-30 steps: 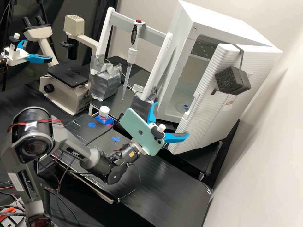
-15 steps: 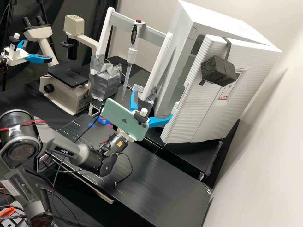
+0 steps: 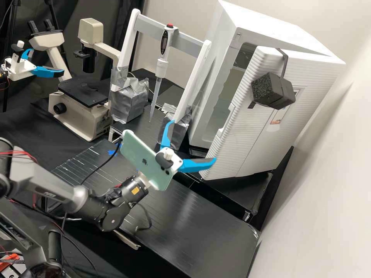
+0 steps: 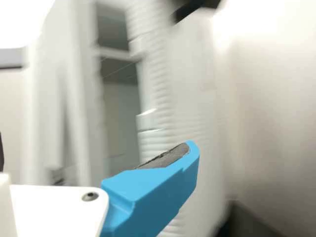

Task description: Close the door

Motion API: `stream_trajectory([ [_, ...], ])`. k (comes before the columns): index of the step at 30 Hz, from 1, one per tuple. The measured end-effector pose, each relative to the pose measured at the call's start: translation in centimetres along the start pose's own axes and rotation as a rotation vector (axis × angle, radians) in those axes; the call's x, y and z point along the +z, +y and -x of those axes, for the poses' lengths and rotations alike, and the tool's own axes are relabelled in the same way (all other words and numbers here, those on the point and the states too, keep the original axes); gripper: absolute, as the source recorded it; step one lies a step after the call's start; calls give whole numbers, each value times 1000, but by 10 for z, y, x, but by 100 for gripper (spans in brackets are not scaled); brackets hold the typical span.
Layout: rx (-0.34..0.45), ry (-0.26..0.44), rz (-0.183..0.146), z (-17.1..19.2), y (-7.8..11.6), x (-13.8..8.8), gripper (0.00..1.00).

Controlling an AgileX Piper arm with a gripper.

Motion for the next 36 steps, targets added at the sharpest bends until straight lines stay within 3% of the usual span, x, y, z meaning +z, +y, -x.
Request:
stream_trajectory([
  [3,61,-35,15,9,10,4,100],
  [5,67,-37,2,3,12,10,100],
  [7,52,-29,-20,-12,12,17,100],
  [10,1,-47,-27,-43,4,38,100],
  [15,-69,-76,-19,-82,-13,70,100],
  [17,-18,-99,-16,-86,-10,80,100],
  [20,97,-148,-44,-92,1,89,100],
  [27,77,-132,-50,-91,0,80,100],
  [36,-62,-62,-32,-81,-20,52,100],
])
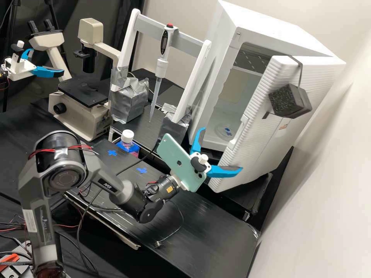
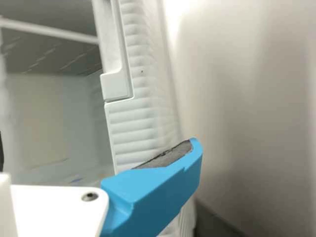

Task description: Close the door

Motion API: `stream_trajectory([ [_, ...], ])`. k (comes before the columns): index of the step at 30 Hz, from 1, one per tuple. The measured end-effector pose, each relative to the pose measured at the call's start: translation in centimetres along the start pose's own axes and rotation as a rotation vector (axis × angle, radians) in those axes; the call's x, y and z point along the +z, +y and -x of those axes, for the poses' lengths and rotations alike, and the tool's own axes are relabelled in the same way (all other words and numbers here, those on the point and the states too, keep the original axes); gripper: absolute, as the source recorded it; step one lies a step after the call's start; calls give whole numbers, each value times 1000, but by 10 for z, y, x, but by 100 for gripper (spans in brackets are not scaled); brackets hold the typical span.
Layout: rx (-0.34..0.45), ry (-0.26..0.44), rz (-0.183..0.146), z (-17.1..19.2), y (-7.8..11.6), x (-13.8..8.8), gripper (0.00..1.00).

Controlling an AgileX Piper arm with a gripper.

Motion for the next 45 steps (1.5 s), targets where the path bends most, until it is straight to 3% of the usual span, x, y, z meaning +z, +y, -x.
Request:
stream_trajectory([
  [8,-106,83,1,-2,-22,-19,100],
  [24,-177,170,25,-41,-48,-25,100],
  [39,-193,189,18,-51,-56,-25,100],
  [45,-175,161,10,-35,-54,-28,100],
])
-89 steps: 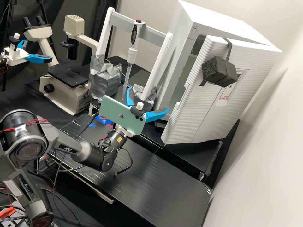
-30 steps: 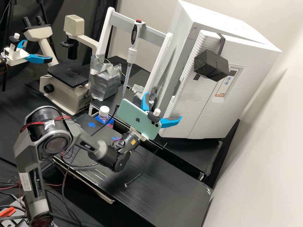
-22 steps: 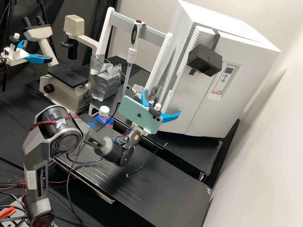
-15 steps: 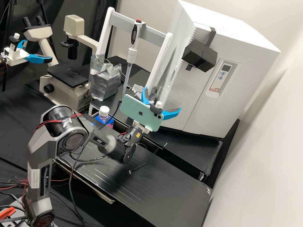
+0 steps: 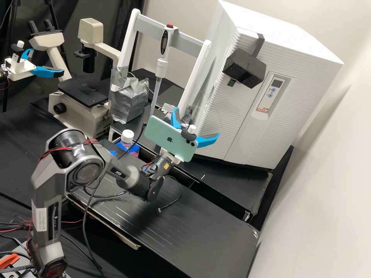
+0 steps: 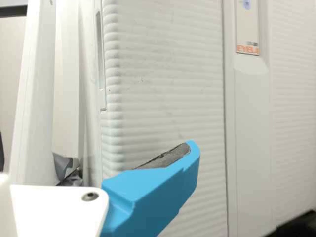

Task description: Close the door

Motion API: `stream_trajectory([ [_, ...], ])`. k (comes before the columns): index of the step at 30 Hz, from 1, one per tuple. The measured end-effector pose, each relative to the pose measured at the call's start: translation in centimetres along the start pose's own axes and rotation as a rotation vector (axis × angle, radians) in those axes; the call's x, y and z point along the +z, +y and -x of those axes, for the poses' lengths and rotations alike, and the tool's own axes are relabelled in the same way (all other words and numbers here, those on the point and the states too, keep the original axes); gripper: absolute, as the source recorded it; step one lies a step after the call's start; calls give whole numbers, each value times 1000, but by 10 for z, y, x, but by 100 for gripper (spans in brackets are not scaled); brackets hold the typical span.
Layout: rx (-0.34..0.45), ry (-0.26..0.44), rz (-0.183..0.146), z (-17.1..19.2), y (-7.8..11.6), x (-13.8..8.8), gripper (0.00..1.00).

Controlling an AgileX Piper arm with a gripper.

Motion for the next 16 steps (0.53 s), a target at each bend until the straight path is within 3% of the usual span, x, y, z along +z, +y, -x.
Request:
stream_trajectory([
  [3,29,-26,6,16,-3,-9,100],
  [8,101,-58,48,47,-13,-33,100],
  [12,116,-64,15,66,-25,-48,100],
  [16,79,-61,-5,77,-38,-55,100],
])
